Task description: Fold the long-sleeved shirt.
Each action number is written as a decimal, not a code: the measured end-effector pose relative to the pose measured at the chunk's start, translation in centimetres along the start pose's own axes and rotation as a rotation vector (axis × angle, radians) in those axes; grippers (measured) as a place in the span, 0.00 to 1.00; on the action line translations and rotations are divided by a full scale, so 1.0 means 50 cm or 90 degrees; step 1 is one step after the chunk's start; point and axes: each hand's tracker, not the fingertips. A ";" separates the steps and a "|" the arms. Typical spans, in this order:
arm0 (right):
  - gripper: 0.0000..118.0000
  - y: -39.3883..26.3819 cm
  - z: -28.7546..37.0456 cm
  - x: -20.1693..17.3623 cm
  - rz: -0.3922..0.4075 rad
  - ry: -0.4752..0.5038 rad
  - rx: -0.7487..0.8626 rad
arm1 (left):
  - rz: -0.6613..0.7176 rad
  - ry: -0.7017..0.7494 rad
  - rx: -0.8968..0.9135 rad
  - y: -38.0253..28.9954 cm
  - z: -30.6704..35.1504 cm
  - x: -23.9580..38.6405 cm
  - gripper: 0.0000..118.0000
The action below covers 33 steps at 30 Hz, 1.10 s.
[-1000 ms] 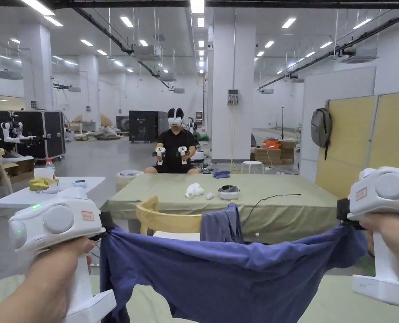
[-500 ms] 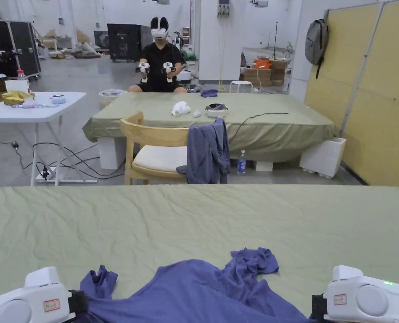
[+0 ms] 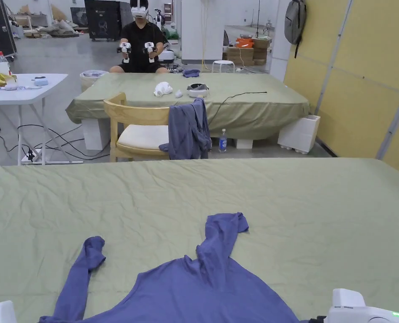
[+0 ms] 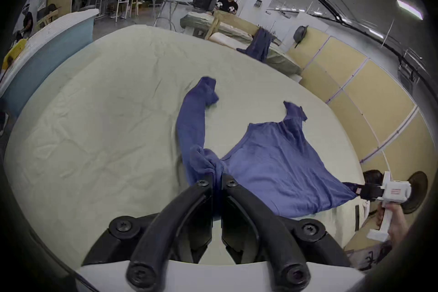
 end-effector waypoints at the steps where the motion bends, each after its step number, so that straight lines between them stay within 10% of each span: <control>1: 0.06 -0.019 0.006 0.007 -0.003 0.002 -0.008 | 0.001 -0.002 -0.011 -0.019 0.009 -0.005 0.03; 19: 0.14 -0.243 -0.008 0.086 -0.066 0.002 -0.125 | 0.006 0.048 -0.175 -0.220 0.027 -0.061 0.06; 20: 0.40 -0.242 -0.006 0.092 -0.074 0.000 -0.130 | 0.015 0.040 -0.177 -0.215 0.032 -0.056 0.16; 22: 0.97 -0.241 0.026 0.095 -0.072 -0.028 -0.094 | 0.000 0.026 -0.141 -0.202 0.063 -0.034 0.68; 23: 1.00 -0.242 0.057 0.095 -0.093 -0.017 -0.027 | -0.013 0.012 -0.116 -0.198 0.084 -0.020 0.98; 31: 0.91 -0.193 0.212 0.033 -0.047 0.047 0.092 | -0.192 -0.040 0.011 -0.203 0.238 0.129 0.96; 33: 0.67 -0.201 0.242 0.004 -0.023 0.065 0.123 | -0.202 -0.057 -0.011 -0.222 0.252 0.155 0.73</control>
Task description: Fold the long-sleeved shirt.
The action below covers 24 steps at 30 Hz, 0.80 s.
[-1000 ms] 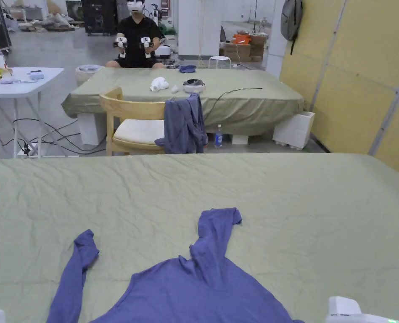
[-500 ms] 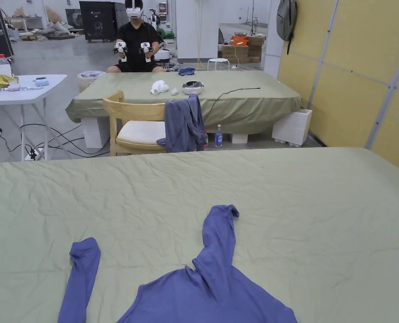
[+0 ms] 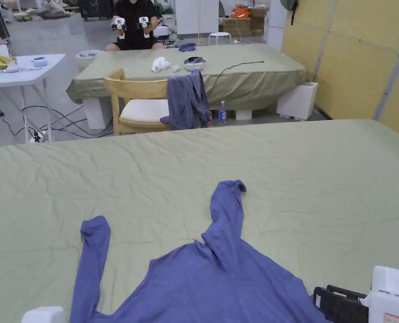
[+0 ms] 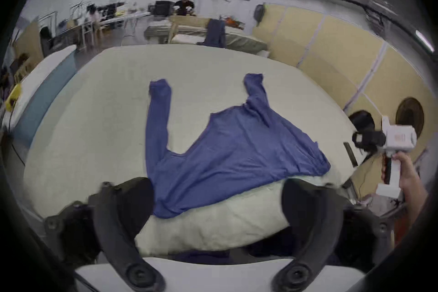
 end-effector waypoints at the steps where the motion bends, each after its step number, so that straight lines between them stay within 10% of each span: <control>1: 0.49 -0.002 0.001 -0.017 0.011 0.002 0.006 | -0.003 -0.010 -0.002 -0.006 0.003 0.012 0.49; 2: 0.16 -0.008 0.000 -0.031 0.008 0.006 -0.004 | -0.008 -0.027 -0.003 -0.016 0.002 0.025 0.13; 3: 0.06 -0.010 -0.010 -0.045 0.012 0.020 -0.028 | -0.010 -0.030 -0.009 -0.024 -0.009 0.040 0.03; 12: 0.06 -0.034 -0.019 -0.126 0.125 0.093 -0.007 | -0.074 -0.041 -0.048 0.102 -0.194 0.060 0.01; 15: 0.06 -0.033 -0.014 -0.117 0.119 0.097 -0.004 | -0.087 -0.015 -0.025 0.177 -0.308 0.053 0.11; 16: 0.06 -0.032 -0.013 -0.111 0.115 0.098 -0.002 | -0.101 0.003 -0.028 0.197 -0.359 0.050 0.36; 17: 0.06 -0.030 -0.009 -0.107 0.111 0.098 0.000 | -0.119 0.025 -0.040 0.210 -0.407 0.050 0.84; 18: 0.06 -0.027 -0.009 -0.099 0.105 0.097 -0.002 | -0.140 0.062 -0.055 0.219 -0.464 0.049 1.00; 24: 0.06 -0.023 -0.031 -0.035 0.080 0.054 -0.023 | -0.203 0.126 -0.104 0.218 -0.676 0.040 0.80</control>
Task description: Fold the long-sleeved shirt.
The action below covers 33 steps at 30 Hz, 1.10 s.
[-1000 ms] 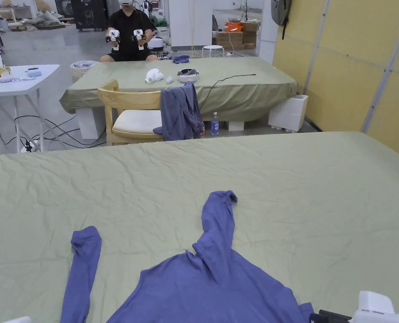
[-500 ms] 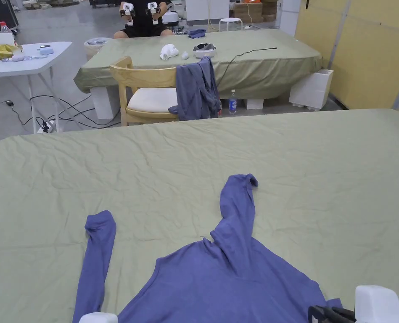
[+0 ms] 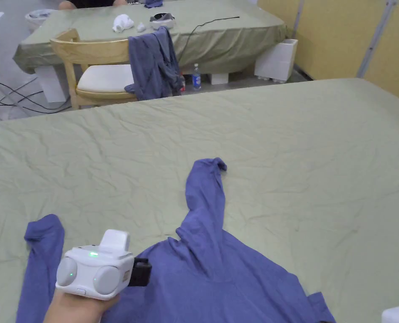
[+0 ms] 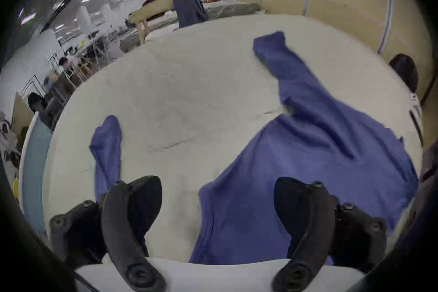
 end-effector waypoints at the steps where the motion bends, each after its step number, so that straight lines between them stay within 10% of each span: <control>1: 0.06 -0.004 -0.007 0.015 -0.012 -0.015 -0.021 | -0.005 -0.010 -0.007 -0.002 -0.018 0.005 0.71; 6: 0.03 -0.003 -0.039 0.079 -0.052 -0.057 -0.057 | -0.063 -0.032 0.010 -0.013 -0.033 0.024 0.42; 8: 0.03 0.004 -0.051 0.094 -0.057 -0.077 -0.060 | -0.036 -0.093 0.012 -0.011 -0.017 0.011 0.10; 14: 0.03 0.029 -0.115 0.138 -0.062 -0.128 -0.087 | 0.044 -0.141 0.043 -0.014 0.058 -0.012 0.06; 16: 0.31 0.044 -0.152 0.156 -0.056 -0.136 -0.096 | 0.094 -0.178 0.078 -0.013 0.113 -0.025 0.06; 18: 1.00 0.056 -0.197 0.179 -0.057 -0.143 -0.119 | 0.114 -0.194 0.104 -0.012 0.162 -0.033 0.06; 29: 0.70 0.060 -0.354 0.199 0.045 -0.243 -0.263 | 0.168 -0.220 0.138 -0.036 0.324 -0.051 0.06; 31: 0.52 0.066 -0.341 0.180 0.049 -0.217 -0.265 | 0.179 -0.226 0.142 -0.045 0.344 -0.047 0.06; 33: 0.10 0.065 -0.335 0.160 0.068 -0.192 -0.269 | 0.184 -0.221 0.153 -0.055 0.363 -0.042 0.06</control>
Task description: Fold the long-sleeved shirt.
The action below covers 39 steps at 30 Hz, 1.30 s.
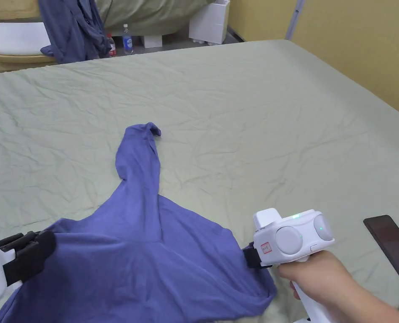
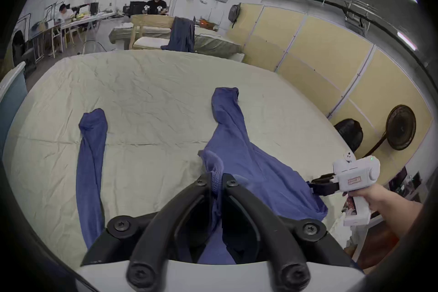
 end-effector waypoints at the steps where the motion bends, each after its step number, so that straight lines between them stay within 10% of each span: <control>1: 0.04 -0.004 0.003 -0.010 0.016 -0.008 -0.003 | 0.001 0.000 0.004 -0.004 0.012 0.005 0.06; 18: 0.03 -0.115 0.558 0.016 -0.156 0.182 0.456 | 0.059 -0.006 0.250 0.090 0.350 0.047 0.05; 39: 0.03 0.388 0.994 0.004 -0.039 0.073 0.664 | 0.064 -0.002 0.462 0.597 0.561 0.005 0.05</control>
